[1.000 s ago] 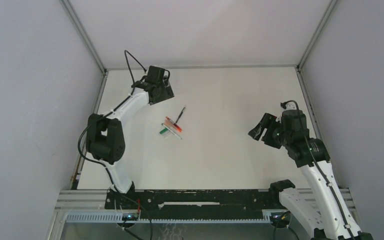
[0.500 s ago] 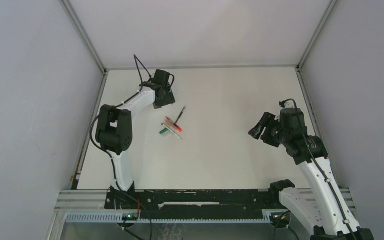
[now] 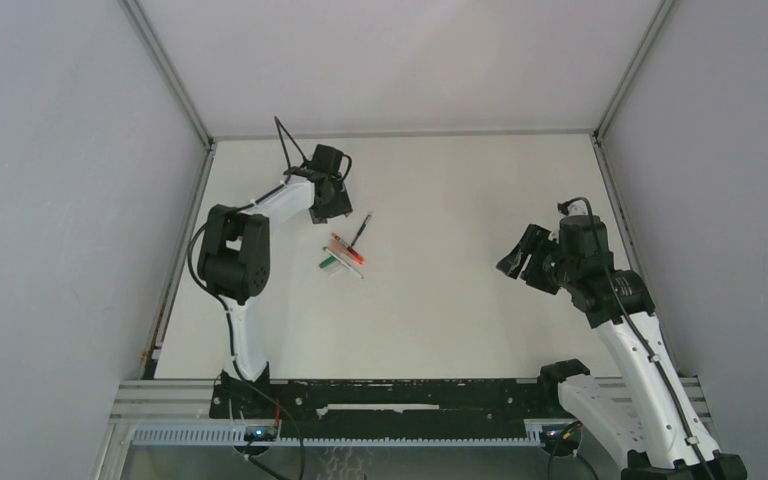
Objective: Insert the pens into the pen caps
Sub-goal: Pick up the pen from the center of the board.
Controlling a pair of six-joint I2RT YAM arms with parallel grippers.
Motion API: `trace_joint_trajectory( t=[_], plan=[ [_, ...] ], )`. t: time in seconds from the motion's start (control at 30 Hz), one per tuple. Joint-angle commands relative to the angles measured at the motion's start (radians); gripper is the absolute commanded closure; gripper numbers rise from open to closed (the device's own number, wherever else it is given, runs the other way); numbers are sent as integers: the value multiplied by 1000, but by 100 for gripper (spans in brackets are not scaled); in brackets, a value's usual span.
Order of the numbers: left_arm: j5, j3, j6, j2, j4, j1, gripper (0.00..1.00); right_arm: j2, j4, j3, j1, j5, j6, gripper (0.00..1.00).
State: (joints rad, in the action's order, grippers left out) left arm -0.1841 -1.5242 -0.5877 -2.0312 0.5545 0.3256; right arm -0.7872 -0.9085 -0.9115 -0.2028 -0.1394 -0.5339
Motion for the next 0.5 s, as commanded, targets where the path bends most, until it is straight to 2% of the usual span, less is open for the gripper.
trace_joint_trajectory(
  t=[0.0,0.47],
  plan=[
    [21,9,-12,-7,-30,0,42,-1,32,-9,8,16,-10,34],
    [34,68,-15,-21,-53,14,43,7,46,13,8,8,-18,34]
  ],
)
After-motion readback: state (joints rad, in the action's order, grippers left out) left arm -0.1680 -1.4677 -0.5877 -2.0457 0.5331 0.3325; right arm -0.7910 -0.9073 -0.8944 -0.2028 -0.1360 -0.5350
